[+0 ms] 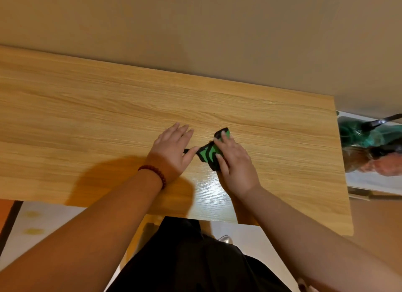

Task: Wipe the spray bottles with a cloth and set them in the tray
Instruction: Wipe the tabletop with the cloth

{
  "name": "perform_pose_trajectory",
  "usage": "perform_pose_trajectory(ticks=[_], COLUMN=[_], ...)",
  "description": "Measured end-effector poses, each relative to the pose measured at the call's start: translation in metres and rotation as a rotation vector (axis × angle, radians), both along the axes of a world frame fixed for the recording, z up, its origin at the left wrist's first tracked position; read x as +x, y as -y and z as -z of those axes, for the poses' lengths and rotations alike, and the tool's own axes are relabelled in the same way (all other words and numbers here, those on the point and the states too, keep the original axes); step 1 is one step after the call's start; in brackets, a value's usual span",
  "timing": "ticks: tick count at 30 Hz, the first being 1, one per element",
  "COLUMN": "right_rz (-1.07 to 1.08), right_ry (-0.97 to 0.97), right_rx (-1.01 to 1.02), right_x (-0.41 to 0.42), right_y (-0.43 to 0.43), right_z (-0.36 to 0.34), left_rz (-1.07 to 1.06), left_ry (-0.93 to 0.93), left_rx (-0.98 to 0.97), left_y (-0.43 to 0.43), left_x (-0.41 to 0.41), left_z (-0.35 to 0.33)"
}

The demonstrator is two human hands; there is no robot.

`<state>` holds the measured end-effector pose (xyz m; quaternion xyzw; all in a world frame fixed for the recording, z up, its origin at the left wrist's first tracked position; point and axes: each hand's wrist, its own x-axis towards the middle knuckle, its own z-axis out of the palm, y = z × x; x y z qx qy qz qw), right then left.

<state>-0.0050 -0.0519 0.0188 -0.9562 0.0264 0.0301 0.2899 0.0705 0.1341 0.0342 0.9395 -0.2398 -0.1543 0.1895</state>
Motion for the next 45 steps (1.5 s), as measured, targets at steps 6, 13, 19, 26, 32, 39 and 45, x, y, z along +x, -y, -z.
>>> perform_pose_trajectory(ticks=[6,13,19,26,32,39,45], right_rz=[0.216,0.462,0.575,0.490,0.430,0.621,0.767], right_ry=[-0.064,-0.004,0.035,0.076,-0.142,-0.115,-0.098], right_rx=[0.132,0.601,0.802,0.787,0.888,1.189,1.285], right_x=[-0.023,-0.025,-0.024,-0.023,-0.027,-0.024,-0.017], right_y=[0.032,0.043,0.056,0.067,0.079,0.076,0.079], right_z=[0.002,-0.038,-0.061,-0.078,-0.083,-0.089,-0.088], left_rz=[-0.017,-0.351,-0.253,-0.387,-0.551,-0.556,-0.532], left_ry=[-0.166,-0.543,-0.635,-0.518,-0.500,-0.894,-0.903], left_rx=[-0.186,-0.485,-0.669,-0.747,-0.805,-0.830,-0.780], left_y=[0.052,0.084,0.095,0.110,0.115,0.106,0.094], left_x=[-0.014,-0.021,-0.037,-0.044,-0.040,-0.025,-0.021], left_z=[-0.005,-0.034,-0.058,-0.077,-0.081,-0.087,-0.077])
